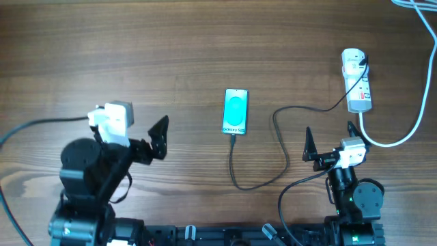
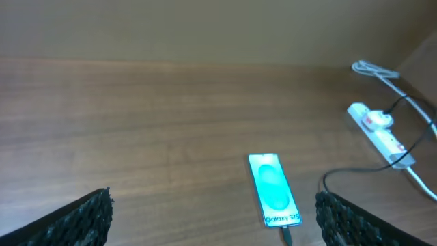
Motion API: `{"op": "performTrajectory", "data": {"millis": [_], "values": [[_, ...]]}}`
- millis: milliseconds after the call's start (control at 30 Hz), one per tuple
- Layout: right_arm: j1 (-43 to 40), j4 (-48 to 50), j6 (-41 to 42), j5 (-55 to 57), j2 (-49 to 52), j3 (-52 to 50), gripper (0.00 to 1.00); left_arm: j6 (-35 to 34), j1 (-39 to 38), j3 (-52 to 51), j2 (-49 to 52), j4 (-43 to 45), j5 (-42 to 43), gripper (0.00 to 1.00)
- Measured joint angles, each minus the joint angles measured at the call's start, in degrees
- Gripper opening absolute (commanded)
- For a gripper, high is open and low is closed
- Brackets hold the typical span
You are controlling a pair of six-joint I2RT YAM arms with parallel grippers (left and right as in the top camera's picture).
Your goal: Plug charger to phone and switch on socket
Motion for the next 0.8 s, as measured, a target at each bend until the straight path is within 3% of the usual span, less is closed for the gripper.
{"op": "performTrajectory", "data": {"millis": [233, 800], "values": [[0.0, -0.02, 0.0, 0.0, 0.0, 0.0, 1.0, 0.55, 0.0, -11.93, -16.57, 9.35, 1.25, 1.0], [0.0, -0.02, 0.0, 0.0, 0.0, 0.0, 0.99, -4.35, 0.76, -30.84, -32.63, 21.9, 1.25, 1.0]]}}
